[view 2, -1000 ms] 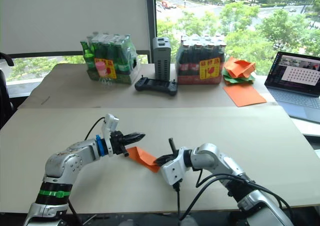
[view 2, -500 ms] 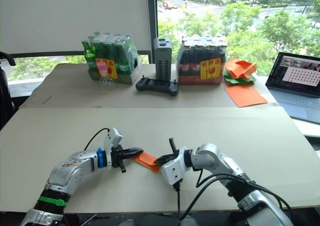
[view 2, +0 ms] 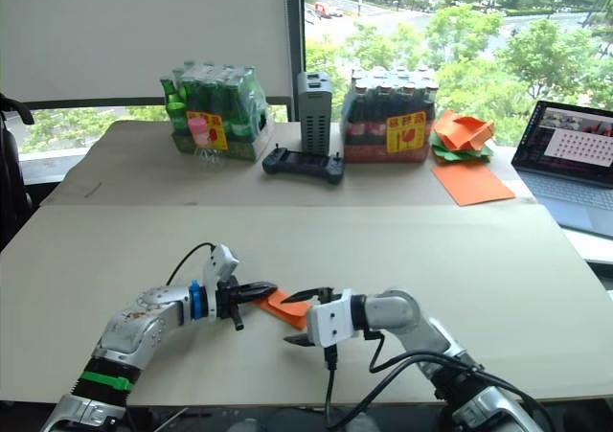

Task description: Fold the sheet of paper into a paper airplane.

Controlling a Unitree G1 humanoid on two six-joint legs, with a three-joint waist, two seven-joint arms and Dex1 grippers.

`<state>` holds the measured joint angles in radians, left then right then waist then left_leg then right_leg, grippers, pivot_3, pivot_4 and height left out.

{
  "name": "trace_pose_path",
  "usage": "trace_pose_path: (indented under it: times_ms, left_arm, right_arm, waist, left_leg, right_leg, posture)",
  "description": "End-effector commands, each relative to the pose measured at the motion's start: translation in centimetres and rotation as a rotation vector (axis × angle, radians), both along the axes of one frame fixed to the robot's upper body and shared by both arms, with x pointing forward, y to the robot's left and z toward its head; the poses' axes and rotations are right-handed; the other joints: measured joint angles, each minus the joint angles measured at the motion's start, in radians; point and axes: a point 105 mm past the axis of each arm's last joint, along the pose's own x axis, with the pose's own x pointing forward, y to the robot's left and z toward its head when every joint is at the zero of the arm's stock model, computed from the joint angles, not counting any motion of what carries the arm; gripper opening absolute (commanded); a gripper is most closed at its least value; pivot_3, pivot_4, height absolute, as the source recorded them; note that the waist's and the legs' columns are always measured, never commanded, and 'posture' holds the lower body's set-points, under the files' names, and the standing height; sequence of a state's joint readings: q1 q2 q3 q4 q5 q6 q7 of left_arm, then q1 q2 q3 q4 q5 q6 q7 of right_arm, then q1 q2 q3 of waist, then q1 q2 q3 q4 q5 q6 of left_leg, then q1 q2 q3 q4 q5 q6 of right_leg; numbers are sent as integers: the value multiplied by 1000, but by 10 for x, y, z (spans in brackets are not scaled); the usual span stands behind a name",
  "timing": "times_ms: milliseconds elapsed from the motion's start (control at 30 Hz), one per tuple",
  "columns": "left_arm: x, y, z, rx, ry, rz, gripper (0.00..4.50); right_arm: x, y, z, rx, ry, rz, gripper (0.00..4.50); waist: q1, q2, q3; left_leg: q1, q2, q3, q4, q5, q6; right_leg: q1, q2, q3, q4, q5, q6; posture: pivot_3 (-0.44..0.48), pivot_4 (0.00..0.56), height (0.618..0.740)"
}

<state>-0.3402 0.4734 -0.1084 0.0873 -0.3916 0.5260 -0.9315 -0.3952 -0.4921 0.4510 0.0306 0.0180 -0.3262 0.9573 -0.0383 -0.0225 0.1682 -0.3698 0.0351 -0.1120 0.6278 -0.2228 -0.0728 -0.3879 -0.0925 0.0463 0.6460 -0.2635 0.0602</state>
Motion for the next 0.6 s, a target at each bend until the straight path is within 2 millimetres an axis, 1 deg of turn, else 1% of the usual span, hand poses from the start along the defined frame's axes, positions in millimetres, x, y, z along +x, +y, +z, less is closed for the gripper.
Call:
trace_pose_path:
  times_ms: [33,67,100,167,267,300,367,467,533,600]
  left_arm:
    - [-2,1,-14,35,45,8,0]
    - [-1,1,-13,34,45,8,0]
    - [-1,1,-13,34,45,8,0]
    - [-1,1,-13,33,45,6,0]
    - [-2,0,-13,32,45,4,0]
    - [-2,-1,-12,31,45,3,0]
    - [-2,-1,-12,31,43,2,0]
    - [-1,-1,-11,29,41,2,0]
    - [-1,-2,-10,26,40,2,0]
    - [-2,-3,-9,25,38,-1,0]
  right_arm:
    - [6,-2,30,151,112,-78,3286]
    - [11,-3,33,185,161,-117,3012]
    - [14,-3,34,208,198,-149,2644]
    - [18,-4,33,229,251,-198,2072]
    - [21,-4,28,209,233,-220,989]
    - [20,-3,24,194,228,-221,542]
    - [18,-3,17,158,218,-218,34]
    - [14,-3,4,91,206,-207,34]
    - [15,-5,-3,43,186,-228,34]
    - [18,-6,-7,19,180,-254,34]
  waist:
    - [2,0,0]
    - [2,0,0]
    - [2,0,0]
    - [3,0,0]
    - [3,0,0]
    - [3,0,0]
    - [3,0,0]
    - [4,0,0]
    - [3,0,0]
    - [3,0,0]
  left_leg:
    - [0,0,0,0,0,0]
    - [0,0,0,0,0,0]
    - [0,0,0,0,0,0]
    - [0,0,0,0,0,0]
    - [0,0,0,0,0,0]
    - [0,0,0,0,0,0]
    - [0,0,0,0,0,0]
    - [0,0,0,0,0,0]
    - [0,0,0,0,0,0]
    - [0,0,0,0,0,0]
  right_leg:
    - [0,0,0,0,0,0]
    - [0,0,0,0,0,0]
    - [0,0,0,0,0,0]
    - [0,0,0,0,0,0]
    - [0,0,0,0,0,0]
    - [0,0,0,0,0,0]
    - [0,0,0,0,0,1]
    - [0,0,0,0,-1,1]
    - [0,0,0,0,-1,1]
    - [0,0,0,0,-1,1]
  posture:
    - [0,150,740]
    - [0,150,740]
    - [0,150,740]
    - [0,150,740]
    - [0,150,740]
    - [0,150,740]
    - [0,150,740]
    - [0,150,740]
    - [0,150,740]
    - [0,150,740]
